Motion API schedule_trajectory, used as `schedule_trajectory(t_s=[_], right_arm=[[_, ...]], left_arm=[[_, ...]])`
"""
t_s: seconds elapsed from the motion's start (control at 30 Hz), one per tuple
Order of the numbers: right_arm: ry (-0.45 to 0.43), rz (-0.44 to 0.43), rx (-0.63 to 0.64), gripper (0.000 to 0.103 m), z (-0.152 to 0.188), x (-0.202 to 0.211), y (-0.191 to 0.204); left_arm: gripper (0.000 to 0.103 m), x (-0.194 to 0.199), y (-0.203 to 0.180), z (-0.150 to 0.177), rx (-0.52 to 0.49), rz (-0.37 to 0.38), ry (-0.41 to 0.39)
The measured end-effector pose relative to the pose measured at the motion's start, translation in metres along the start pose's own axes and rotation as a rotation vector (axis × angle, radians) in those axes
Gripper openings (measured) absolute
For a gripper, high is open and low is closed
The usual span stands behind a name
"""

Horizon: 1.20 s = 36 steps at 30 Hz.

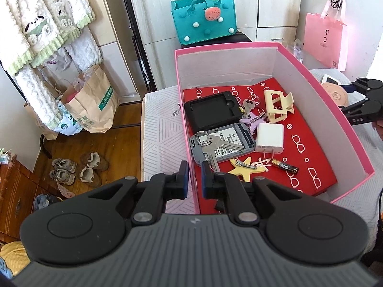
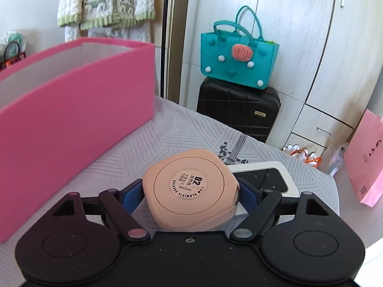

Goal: Organize rigid objects
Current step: 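Carry the peach compact into the pink box and open the right gripper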

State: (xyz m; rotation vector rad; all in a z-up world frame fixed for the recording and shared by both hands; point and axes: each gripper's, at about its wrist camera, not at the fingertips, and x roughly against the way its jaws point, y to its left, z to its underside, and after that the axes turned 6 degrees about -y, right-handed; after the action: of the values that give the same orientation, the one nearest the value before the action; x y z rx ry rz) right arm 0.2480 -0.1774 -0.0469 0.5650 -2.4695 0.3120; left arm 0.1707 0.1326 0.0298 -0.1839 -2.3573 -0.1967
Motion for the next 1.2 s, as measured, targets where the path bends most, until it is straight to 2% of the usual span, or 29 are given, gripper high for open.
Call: schedule_trajectory(t_s=[0.23,0.43,0.5,0.57,0.67,0.83,0.93,1.07,1.2], right_arm=[[-0.043,-0.071,-0.089,0.086,-0.018,0.034,0.007],[-0.173,-0.182,-0.106,0.086,-0.057,0.077,0.03],[-0.213,-0.244,-0.099,0.086,-0.068,0.09,0.038],[-0.218,-0.353,-0.119,0.086,-0.077,0.094,0.043],[-0.163,-0.499,-0.135,0.086,-0.088,0.088,0.058],[-0.005,-0.618,-0.048,0.086,-0.101,0.065,0.098],[0.095,-0.649,-0.039,0.086,-0.103,0.051,0.115],[0.195,-0.71,-0.108,0.086,-0.106,0.031,0.123],[0.247,-0.682,-0.122,0.086,-0.104,0.02,0.133]], left_arm=[[0.008,0.001,0.003,0.001,-0.002,0.016,-0.003],[0.009,0.001,0.006,0.003,0.004,0.03,-0.014],[0.009,0.002,0.008,0.004,0.009,0.034,-0.016],[0.009,0.002,0.008,0.004,0.022,0.033,-0.014],[0.009,0.004,0.005,0.003,0.005,0.027,-0.027],[0.009,0.005,0.009,0.004,0.012,0.046,-0.028],[0.009,0.005,0.009,0.005,0.005,0.045,-0.03],[0.009,0.007,0.009,0.004,-0.002,0.046,-0.03],[0.009,0.008,0.007,0.003,-0.019,0.041,-0.027]])
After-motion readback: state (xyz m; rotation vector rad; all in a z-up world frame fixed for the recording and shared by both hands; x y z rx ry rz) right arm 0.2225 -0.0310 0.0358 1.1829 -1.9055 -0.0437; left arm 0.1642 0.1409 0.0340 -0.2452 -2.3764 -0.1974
